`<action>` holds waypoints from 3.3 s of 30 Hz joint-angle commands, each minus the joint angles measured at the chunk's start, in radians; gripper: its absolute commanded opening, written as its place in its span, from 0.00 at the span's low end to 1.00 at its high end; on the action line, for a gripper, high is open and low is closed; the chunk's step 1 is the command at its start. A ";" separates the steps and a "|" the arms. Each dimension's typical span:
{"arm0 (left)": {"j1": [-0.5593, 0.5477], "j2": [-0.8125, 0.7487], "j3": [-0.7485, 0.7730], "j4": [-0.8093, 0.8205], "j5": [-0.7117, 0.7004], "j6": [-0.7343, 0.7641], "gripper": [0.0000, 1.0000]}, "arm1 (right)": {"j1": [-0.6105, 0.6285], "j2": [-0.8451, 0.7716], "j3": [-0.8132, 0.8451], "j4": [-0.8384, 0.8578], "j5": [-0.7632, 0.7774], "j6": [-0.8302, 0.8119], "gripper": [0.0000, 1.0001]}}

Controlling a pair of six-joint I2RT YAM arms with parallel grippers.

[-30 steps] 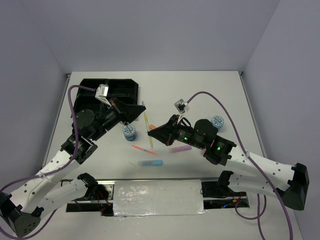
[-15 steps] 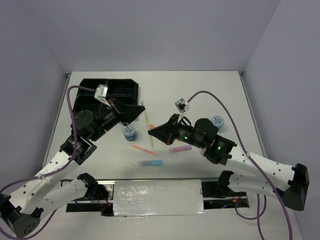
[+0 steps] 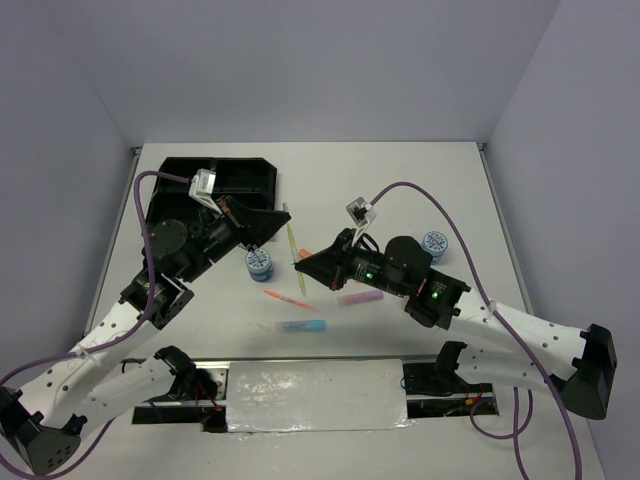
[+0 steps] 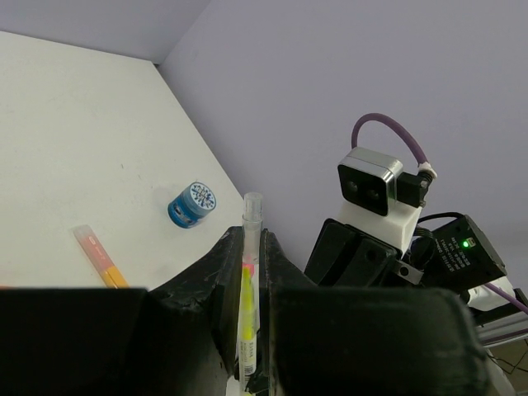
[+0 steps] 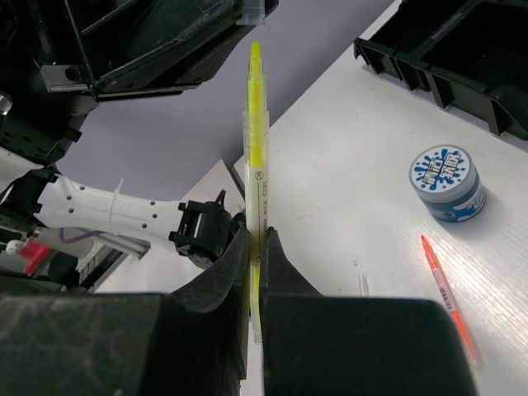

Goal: Sort the stationery into containers
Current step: Close the pen cap on the pen.

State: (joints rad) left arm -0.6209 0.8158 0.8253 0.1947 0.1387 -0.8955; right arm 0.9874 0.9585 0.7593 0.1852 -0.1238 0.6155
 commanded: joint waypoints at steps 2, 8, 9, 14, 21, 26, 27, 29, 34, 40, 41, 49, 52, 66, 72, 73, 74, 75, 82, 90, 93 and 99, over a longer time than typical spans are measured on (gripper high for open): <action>-0.005 -0.003 0.002 0.066 0.016 -0.005 0.00 | -0.006 -0.001 0.048 0.037 -0.007 -0.007 0.00; -0.007 -0.007 -0.023 0.086 0.022 -0.017 0.00 | -0.007 0.003 0.052 0.030 0.003 -0.013 0.00; -0.007 -0.007 -0.025 0.087 0.024 -0.016 0.00 | -0.007 0.003 0.052 0.028 0.004 -0.014 0.00; -0.007 -0.007 -0.025 0.075 0.025 -0.010 0.00 | -0.020 0.003 0.046 0.034 0.001 -0.010 0.00; -0.005 -0.021 -0.035 0.081 0.032 -0.014 0.00 | -0.030 0.023 0.054 0.036 -0.010 -0.008 0.00; -0.007 -0.020 -0.040 0.083 0.039 -0.011 0.00 | -0.035 0.032 0.064 0.045 -0.020 -0.003 0.00; -0.007 -0.020 -0.049 0.086 0.044 -0.014 0.00 | -0.035 0.036 0.066 0.048 -0.022 -0.002 0.00; -0.007 -0.018 -0.061 0.103 0.052 -0.023 0.00 | -0.035 0.036 0.071 0.059 -0.019 0.001 0.00; -0.007 -0.017 -0.086 0.133 0.071 -0.028 0.00 | -0.036 0.022 0.077 0.071 -0.013 0.007 0.00; -0.008 -0.015 -0.106 0.183 0.130 -0.033 0.00 | -0.053 0.020 0.081 0.099 -0.026 0.001 0.00; -0.011 -0.012 -0.104 0.181 0.136 -0.028 0.00 | -0.056 0.022 0.084 0.100 -0.036 0.000 0.00; -0.022 -0.006 -0.080 0.111 0.202 0.069 0.00 | -0.162 0.008 0.186 -0.019 -0.174 -0.071 0.00; -0.025 -0.003 -0.086 0.107 0.228 0.075 0.00 | -0.173 -0.029 0.163 0.000 -0.168 -0.069 0.00; -0.106 0.028 -0.106 0.115 0.173 0.089 0.00 | -0.207 -0.038 0.162 0.119 -0.218 -0.086 0.00; -0.158 0.034 -0.149 0.126 0.138 0.093 0.00 | -0.236 -0.021 0.227 0.112 -0.247 -0.102 0.00; -0.164 0.036 -0.152 0.133 0.136 0.092 0.00 | -0.237 -0.017 0.238 0.109 -0.250 -0.102 0.00; -0.169 0.037 -0.152 0.135 0.136 0.093 0.00 | -0.239 -0.011 0.253 0.109 -0.255 -0.100 0.00; -0.181 0.042 -0.152 0.132 0.130 0.093 0.00 | -0.240 -0.001 0.262 0.112 -0.266 -0.097 0.00; -0.234 0.052 -0.163 0.115 0.091 0.104 0.00 | -0.259 0.042 0.414 0.047 -0.278 -0.137 0.00; -0.250 0.043 -0.204 0.112 0.078 0.104 0.00 | -0.265 0.072 0.485 0.037 -0.287 -0.132 0.00; -0.250 0.025 -0.195 0.083 0.055 0.118 0.00 | -0.260 0.082 0.445 0.065 -0.336 -0.131 0.00; -0.250 -0.027 -0.020 -0.150 -0.076 0.214 0.00 | -0.224 0.065 0.243 0.123 -0.425 -0.169 0.00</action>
State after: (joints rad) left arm -0.8268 0.7811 0.7609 0.3866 -0.0395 -0.7601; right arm 0.7639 1.0496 1.0313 -0.0246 -0.5938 0.4698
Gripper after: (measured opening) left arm 0.221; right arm 0.045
